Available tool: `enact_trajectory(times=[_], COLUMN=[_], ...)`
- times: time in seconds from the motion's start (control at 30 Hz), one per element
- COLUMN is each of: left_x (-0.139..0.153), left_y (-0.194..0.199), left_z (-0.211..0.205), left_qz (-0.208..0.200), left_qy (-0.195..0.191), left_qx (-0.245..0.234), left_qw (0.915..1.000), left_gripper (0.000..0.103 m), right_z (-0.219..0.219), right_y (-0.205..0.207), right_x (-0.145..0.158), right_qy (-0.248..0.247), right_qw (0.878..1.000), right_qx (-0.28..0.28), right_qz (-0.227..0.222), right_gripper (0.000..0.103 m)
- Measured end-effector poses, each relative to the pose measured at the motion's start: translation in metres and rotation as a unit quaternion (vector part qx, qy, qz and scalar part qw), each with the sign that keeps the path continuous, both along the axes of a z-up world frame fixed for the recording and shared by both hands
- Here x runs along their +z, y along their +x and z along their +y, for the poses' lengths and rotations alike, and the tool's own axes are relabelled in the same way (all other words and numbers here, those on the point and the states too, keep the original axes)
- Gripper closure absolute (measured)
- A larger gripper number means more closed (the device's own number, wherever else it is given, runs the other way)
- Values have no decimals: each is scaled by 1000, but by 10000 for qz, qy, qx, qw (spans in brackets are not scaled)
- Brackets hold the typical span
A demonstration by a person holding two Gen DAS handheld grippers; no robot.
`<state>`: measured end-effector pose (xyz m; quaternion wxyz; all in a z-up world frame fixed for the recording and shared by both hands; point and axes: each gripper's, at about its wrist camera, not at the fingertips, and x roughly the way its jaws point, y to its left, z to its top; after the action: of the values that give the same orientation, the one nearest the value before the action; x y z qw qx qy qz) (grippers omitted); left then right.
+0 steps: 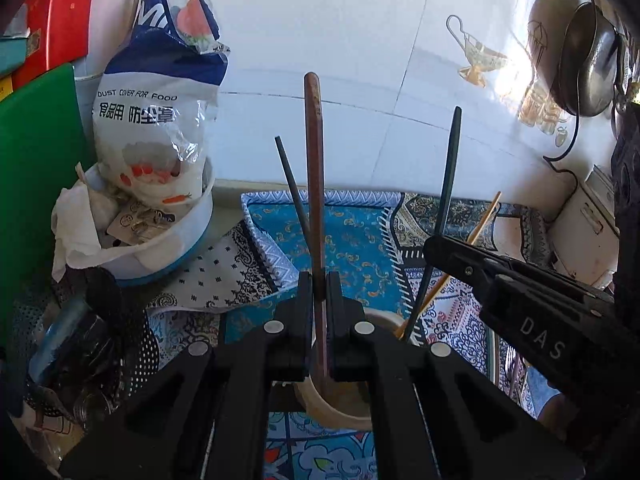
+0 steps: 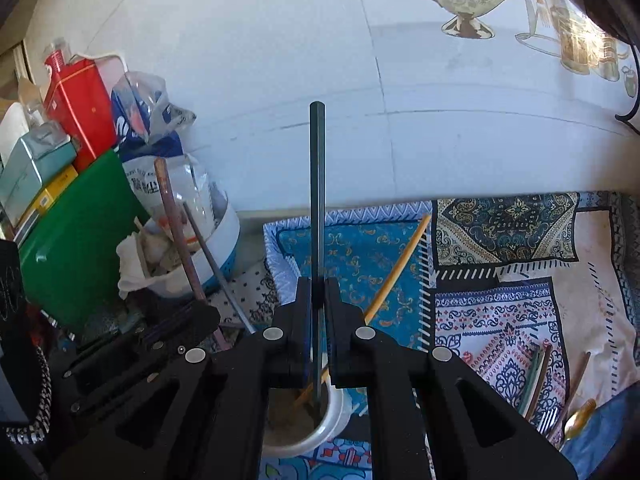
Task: Organize utensils
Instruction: 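Open both tools to release the chopsticks in the cup, then move both tools back toward the gold spoon and fork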
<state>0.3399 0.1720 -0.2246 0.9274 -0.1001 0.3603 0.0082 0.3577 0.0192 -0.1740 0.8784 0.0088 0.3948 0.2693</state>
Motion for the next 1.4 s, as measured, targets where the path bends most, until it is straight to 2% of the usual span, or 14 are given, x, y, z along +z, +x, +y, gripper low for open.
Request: enact_trajectory(times=[0.13,0.27,0.33,0.4,0.5,0.6,0.73,0.9,1.03,1.17,1.3,1.4], left_x=[0,2,7,13,23,35,49,57,52,41,17,-8], left_y=[-2,-3,-6,-9,-14,-18,-24,-24,-16,-5,9,19], left_z=[-7,-9,-11,-14,-18,-23,-37,-64,-95,-128,-162,-184], left_qz=[253,536,587,624,637,615,554,556,639,808,1043,1338], left_qy=[169,192,247,297,322,339,345,441,508,523,495,491], left_qx=[-55,-73,-62,-65,-56,-55,-84,-224,-454,-704,-930,-1084], left_qw=[9995,9984,9980,9976,9974,9975,9978,9972,9956,9929,9889,9838], left_gripper=[99,99,99,98,96,90,73,65,62,61,58,58], right_z=[3,0,-3,-8,-19,-33,-64,-108,-147,-183,-213,-232], right_y=[-5,-6,-8,-10,-16,-19,-21,-17,-12,-6,-2,0], right_x=[-6,-5,-1,5,15,26,38,47,44,30,4,-20], right_qy=[-390,-464,-479,-487,-539,-574,-579,-651,-738,-913,-1385,-1669], right_qw=[9986,9960,9946,9940,9943,9946,9959,9970,9966,9937,9852,9778], right_qx=[254,497,606,672,700,712,589,313,-28,-375,-849,-1037], right_qz=[270,584,687,709,591,495,367,293,353,522,546,729], right_gripper=[97,96,91,79,74,72,69,68,68,68,68,68])
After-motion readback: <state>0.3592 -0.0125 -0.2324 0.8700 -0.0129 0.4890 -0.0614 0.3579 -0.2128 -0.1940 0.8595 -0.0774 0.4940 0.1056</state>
